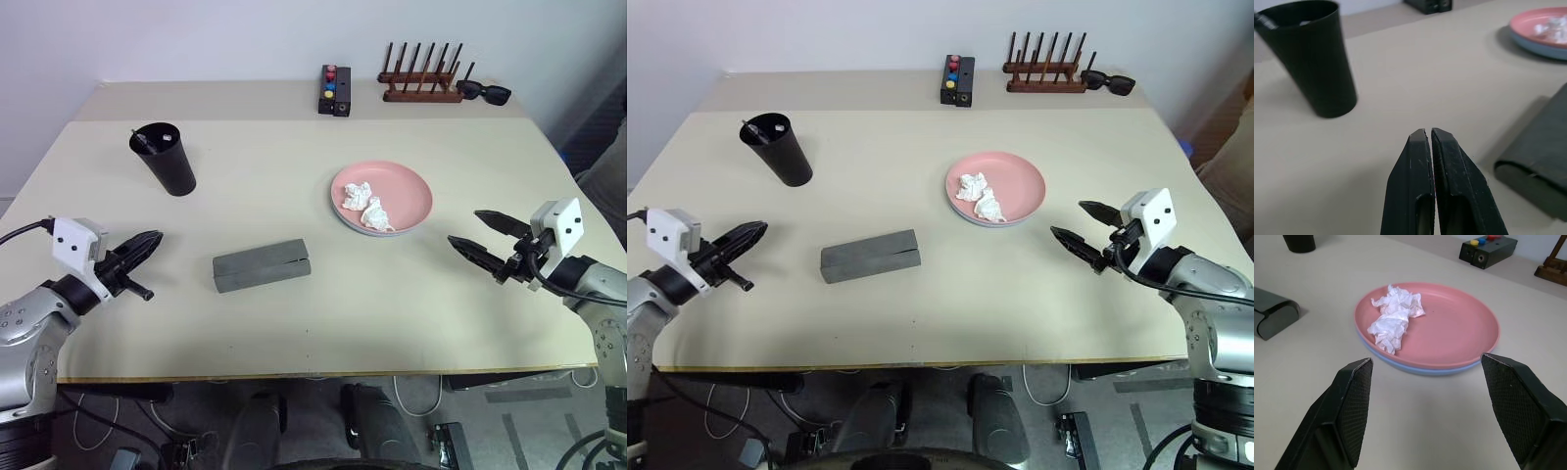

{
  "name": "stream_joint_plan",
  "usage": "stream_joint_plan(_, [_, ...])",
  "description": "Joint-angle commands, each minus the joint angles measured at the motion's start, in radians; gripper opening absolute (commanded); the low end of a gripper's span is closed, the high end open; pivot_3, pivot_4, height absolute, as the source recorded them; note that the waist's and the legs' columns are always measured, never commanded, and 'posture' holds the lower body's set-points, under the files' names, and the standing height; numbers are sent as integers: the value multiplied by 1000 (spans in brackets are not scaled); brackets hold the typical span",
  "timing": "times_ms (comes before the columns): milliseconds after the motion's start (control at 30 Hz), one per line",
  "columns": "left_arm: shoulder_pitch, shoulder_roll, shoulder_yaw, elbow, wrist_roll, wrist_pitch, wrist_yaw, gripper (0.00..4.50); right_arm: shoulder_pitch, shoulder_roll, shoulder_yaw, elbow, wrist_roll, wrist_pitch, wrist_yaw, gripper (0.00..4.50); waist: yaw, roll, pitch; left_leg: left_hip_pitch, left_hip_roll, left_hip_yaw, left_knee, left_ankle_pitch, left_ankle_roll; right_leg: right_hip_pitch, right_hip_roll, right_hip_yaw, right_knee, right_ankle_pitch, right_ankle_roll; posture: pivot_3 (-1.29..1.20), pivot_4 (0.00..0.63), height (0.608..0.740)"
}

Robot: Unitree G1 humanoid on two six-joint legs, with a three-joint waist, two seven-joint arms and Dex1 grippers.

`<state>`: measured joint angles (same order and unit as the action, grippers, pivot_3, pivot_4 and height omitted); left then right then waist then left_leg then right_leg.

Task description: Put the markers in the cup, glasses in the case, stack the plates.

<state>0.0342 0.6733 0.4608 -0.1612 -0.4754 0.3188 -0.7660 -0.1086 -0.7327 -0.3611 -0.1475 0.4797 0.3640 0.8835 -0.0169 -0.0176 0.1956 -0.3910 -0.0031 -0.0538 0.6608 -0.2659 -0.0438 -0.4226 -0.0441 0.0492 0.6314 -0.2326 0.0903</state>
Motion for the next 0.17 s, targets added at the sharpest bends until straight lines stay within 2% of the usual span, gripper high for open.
stream_joint_plan(33, [15,-3,43,-27,-24,-16,7,91,-26,-22,-7,3,7,-1,1,3572,0,0,0,0,0,0,0,0,0,0,0,0,0,0,0,0,150,735])
stream_joint_plan(167, [18,-5,41,-35,-29,-17,22,91,-51,-15,10,12,1,0,-7,3572,0,0,0,0,0,0,0,0,0,0,0,0,0,0,0,0,150,735])
